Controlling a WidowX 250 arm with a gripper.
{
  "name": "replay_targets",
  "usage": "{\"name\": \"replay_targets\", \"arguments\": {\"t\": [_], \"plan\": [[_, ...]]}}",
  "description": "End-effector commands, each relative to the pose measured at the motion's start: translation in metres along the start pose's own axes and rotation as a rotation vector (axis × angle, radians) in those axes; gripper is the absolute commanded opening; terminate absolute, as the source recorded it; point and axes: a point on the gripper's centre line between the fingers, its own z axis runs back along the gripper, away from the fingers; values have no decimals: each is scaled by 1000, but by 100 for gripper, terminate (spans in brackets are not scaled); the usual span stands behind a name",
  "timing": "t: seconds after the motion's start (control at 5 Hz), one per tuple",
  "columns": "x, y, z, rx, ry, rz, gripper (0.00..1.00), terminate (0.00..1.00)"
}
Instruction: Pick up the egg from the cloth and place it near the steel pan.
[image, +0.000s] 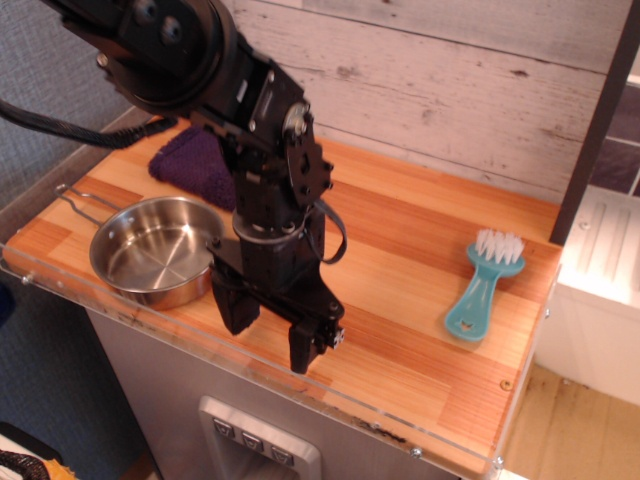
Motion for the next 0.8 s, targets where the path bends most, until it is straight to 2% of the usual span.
{"name": "replay_targets", "arguments": {"t": [0.0,0.2,0.4,0.6], "plan": [[-8,10,71,22,-122,43,100,0],[-3,12,84,2,-153,73,100,0],[1,18,83,-20,-145,93,100,0],[2,23,80,-42,-105,89,100,0]]}}
